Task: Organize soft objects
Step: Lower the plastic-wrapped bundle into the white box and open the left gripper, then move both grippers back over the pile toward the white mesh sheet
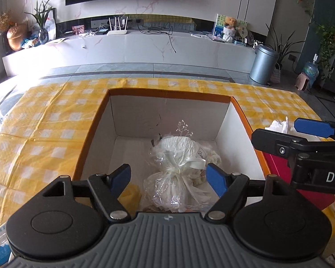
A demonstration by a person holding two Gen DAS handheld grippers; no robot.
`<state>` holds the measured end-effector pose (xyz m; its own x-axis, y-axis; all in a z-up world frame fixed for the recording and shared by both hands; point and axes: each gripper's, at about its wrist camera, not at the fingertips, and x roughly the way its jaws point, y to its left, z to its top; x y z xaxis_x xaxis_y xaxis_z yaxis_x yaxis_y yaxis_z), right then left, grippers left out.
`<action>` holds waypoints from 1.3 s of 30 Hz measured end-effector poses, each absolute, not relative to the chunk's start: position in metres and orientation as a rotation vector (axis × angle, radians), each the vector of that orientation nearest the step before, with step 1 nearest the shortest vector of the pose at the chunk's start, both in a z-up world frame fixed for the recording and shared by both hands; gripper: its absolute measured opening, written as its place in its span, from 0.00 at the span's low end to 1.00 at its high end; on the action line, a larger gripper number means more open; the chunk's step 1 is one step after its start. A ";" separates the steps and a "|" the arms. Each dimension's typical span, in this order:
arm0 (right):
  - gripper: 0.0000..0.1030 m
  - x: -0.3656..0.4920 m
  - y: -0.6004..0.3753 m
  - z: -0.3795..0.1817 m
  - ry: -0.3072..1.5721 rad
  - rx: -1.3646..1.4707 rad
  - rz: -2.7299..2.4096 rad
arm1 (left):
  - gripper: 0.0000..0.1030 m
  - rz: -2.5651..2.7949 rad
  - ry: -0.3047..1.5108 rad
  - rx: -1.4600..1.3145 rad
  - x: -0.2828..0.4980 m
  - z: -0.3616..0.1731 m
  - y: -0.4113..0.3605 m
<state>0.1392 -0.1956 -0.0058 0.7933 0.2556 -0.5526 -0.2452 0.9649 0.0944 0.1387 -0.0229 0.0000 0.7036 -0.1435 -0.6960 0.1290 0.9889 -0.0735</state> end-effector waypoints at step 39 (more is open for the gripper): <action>0.90 0.081 -0.267 0.040 0.479 0.114 0.127 | 0.81 -0.138 0.490 0.228 0.061 0.057 -0.084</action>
